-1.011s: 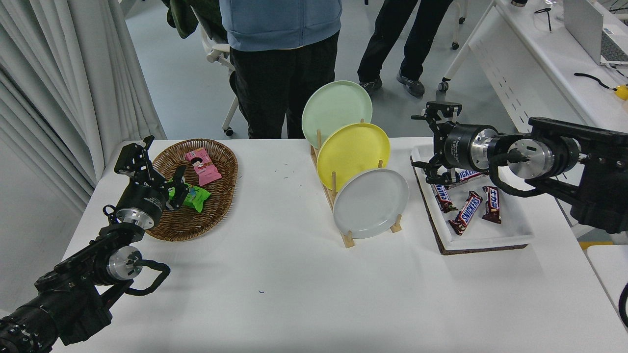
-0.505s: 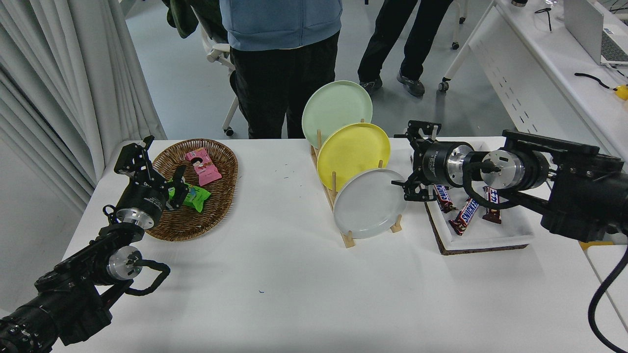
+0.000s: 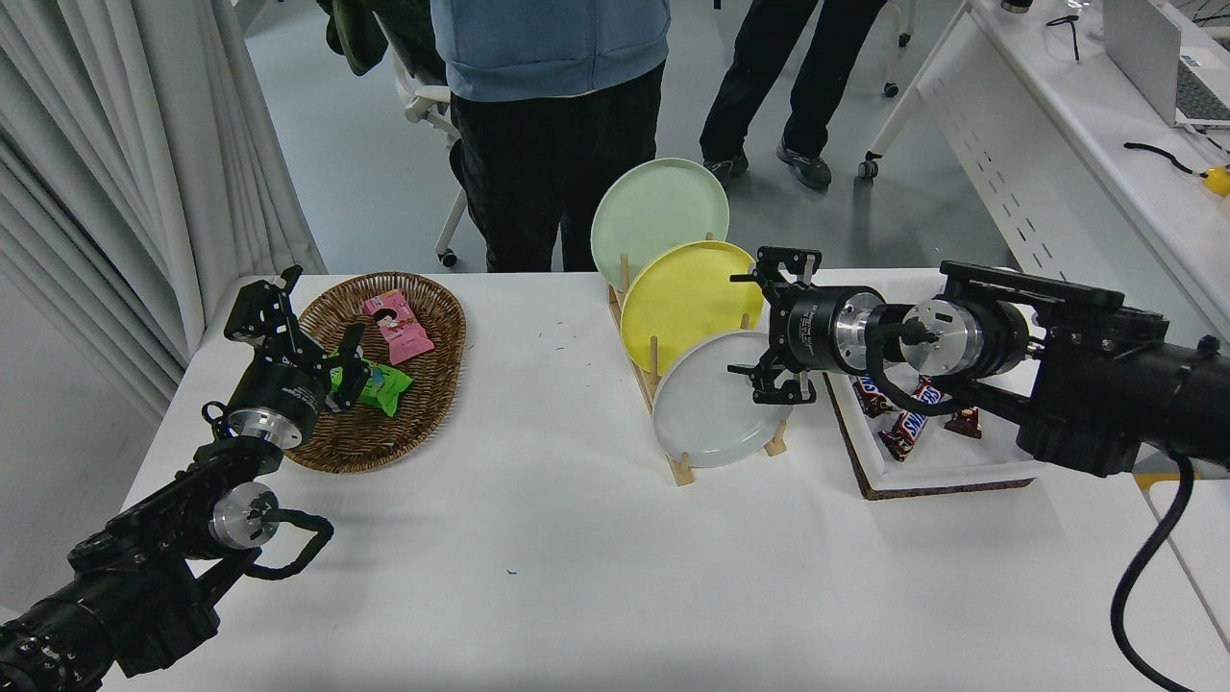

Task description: Place the plate on the table

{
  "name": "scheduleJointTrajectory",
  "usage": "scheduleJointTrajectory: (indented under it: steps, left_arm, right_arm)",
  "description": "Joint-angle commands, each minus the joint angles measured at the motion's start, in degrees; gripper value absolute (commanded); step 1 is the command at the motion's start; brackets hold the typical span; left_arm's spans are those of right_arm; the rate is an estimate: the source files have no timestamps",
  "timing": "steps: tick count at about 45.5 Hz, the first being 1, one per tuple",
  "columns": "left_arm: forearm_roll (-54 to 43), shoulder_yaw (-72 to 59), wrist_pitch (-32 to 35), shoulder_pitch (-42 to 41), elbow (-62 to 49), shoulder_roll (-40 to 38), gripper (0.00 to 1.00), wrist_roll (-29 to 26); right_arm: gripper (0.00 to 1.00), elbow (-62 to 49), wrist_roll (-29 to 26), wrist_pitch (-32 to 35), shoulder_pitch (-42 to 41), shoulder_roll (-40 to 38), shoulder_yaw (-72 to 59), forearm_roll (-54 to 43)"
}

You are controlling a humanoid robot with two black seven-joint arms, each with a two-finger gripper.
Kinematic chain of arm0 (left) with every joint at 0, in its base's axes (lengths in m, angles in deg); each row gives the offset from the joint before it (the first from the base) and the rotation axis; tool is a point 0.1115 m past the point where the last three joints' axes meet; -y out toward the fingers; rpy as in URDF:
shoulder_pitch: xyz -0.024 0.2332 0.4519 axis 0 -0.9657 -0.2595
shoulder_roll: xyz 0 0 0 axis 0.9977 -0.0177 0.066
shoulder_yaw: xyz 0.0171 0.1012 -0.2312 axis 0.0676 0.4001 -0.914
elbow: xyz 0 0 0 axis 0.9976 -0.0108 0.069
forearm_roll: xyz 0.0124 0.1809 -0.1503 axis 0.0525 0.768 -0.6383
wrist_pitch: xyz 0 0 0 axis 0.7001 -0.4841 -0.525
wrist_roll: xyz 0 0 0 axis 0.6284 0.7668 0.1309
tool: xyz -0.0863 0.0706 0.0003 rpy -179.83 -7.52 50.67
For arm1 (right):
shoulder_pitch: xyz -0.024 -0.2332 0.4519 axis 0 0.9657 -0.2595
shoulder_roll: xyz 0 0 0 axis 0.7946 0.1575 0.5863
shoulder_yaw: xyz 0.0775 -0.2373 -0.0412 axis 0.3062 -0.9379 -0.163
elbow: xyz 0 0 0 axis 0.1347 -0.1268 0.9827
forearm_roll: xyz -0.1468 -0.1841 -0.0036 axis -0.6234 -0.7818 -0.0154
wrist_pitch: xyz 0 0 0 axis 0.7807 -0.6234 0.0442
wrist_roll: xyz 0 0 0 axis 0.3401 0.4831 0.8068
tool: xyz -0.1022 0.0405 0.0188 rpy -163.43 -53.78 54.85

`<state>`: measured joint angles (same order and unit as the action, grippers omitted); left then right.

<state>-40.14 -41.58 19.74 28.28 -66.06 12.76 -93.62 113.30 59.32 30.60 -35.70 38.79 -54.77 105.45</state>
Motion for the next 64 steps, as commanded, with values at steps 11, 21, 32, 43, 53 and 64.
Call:
scheduleJointTrajectory:
  steps: [11,21,32,43,53,64]
  left_arm:
    - [0.09,0.00,0.00,-0.03,0.00,0.02,1.00,0.00]
    - [0.00,0.00,0.00,0.06,0.00,-0.07,1.00,0.00]
    - [0.00,0.00,0.00,-0.03,0.00,-0.07,1.00,0.00]
    - [0.00,0.00,0.00,0.06,0.00,0.02,1.00,0.00]
    - [0.00,0.00,0.00,-0.03,0.00,0.02,1.00,0.00]
    - [0.00,0.00,0.00,-0.03,0.00,0.02,1.00,0.00]
  right_arm:
    - [0.89,-3.85,-0.11,-0.35,0.14,2.99,0.08,-1.80]
    - [0.71,-3.94,-0.20,-0.35,0.05,3.34,0.26,-1.72]
    - [0.56,-3.76,-6.43,-0.35,0.05,3.26,0.26,-1.72]
    - [0.56,-3.76,-8.37,-0.26,-0.21,3.08,1.05,-1.72]
    - [0.55,-3.85,-8.37,-0.26,-0.30,2.90,2.54,-1.80]
    - [0.39,-3.94,-8.63,-0.26,-0.30,2.47,3.07,-1.98]
